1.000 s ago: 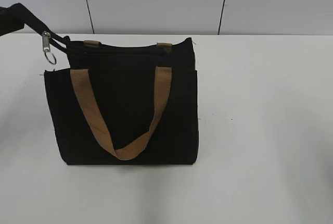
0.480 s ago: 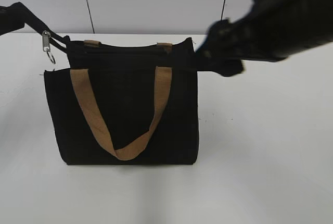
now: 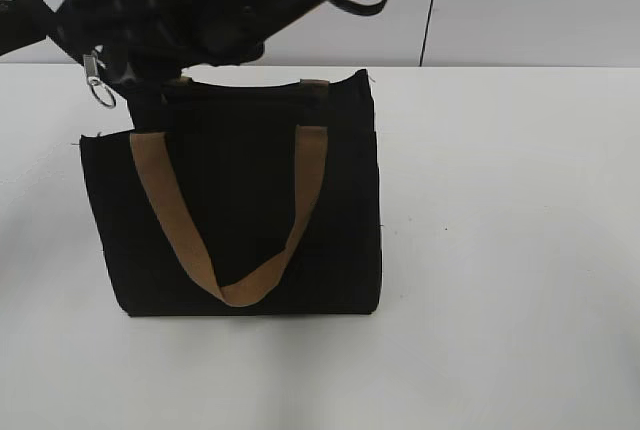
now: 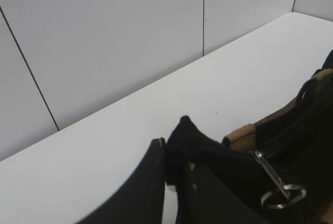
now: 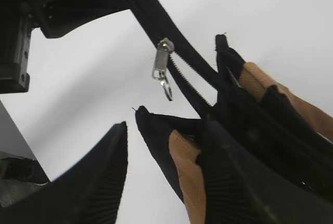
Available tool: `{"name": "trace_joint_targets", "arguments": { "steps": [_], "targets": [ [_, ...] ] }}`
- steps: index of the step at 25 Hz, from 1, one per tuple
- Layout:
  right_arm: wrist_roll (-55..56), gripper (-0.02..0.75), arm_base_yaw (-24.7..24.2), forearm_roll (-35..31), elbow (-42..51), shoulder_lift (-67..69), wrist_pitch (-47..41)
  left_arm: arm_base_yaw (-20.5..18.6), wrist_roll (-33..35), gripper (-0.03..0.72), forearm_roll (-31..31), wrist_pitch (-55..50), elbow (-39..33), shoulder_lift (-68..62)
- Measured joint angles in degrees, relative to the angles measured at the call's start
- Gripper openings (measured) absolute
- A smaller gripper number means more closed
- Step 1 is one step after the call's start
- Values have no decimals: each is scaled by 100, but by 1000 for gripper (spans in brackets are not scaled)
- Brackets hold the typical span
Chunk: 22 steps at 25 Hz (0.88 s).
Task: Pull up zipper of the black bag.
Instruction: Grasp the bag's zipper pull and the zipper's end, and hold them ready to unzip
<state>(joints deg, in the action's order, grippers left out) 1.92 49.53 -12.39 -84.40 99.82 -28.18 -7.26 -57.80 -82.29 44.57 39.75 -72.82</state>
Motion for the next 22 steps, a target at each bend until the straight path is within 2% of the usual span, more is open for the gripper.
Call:
{"name": "trace_joint_targets", "arguments": {
  "steps": [4,7,13,22],
  "targets": [
    [-989,340,0,-762,-162,357,73,0,0,22,38,0,0,0],
    [-1503,319,0,-1042,-162,594,189,0,0,22,38,7,0,0],
    [-2139,312,0,-1117,-162,905,719,4,0,22,-9,36,0,0],
    [-2447,295,2,-1119,-162,1113,1051,4,14,22,-43,95,0,0]
  ]
}}
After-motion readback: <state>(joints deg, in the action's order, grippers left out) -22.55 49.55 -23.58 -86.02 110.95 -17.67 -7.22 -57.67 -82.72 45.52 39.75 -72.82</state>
